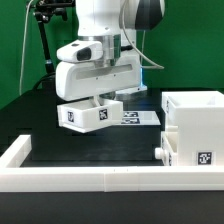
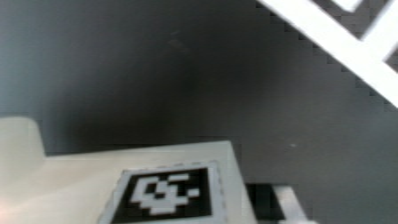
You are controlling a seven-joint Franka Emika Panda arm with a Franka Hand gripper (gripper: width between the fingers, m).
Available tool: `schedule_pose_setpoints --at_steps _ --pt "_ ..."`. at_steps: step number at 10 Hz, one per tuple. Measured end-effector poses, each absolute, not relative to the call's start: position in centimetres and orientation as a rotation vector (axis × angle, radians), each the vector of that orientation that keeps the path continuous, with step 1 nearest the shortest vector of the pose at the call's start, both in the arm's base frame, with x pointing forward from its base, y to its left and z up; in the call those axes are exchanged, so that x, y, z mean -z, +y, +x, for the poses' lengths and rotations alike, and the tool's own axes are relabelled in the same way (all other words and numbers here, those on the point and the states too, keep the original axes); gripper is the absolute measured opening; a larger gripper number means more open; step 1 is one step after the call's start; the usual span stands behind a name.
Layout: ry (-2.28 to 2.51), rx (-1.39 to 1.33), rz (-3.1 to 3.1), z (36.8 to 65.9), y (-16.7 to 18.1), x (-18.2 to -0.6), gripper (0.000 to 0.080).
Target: Assemble drawer
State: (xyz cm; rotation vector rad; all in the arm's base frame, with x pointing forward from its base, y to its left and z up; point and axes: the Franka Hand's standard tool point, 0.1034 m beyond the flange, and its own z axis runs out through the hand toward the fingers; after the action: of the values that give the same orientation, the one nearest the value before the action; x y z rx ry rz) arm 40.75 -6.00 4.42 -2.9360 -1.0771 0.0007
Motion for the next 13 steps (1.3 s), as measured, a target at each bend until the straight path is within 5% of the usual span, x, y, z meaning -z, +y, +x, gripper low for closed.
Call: schedule_pose_setpoints --at_steps 4,9,13 --pt "-1.774 0.006 -2.643 44.8 -5.6 -5.7 0.0074" --pt "-2.021 -0.017 -2.454 44.3 -6.0 -5.3 0.0074" --pt "-2.154 -0.02 -2.378 48.4 -5.3 -6.2 0.0074"
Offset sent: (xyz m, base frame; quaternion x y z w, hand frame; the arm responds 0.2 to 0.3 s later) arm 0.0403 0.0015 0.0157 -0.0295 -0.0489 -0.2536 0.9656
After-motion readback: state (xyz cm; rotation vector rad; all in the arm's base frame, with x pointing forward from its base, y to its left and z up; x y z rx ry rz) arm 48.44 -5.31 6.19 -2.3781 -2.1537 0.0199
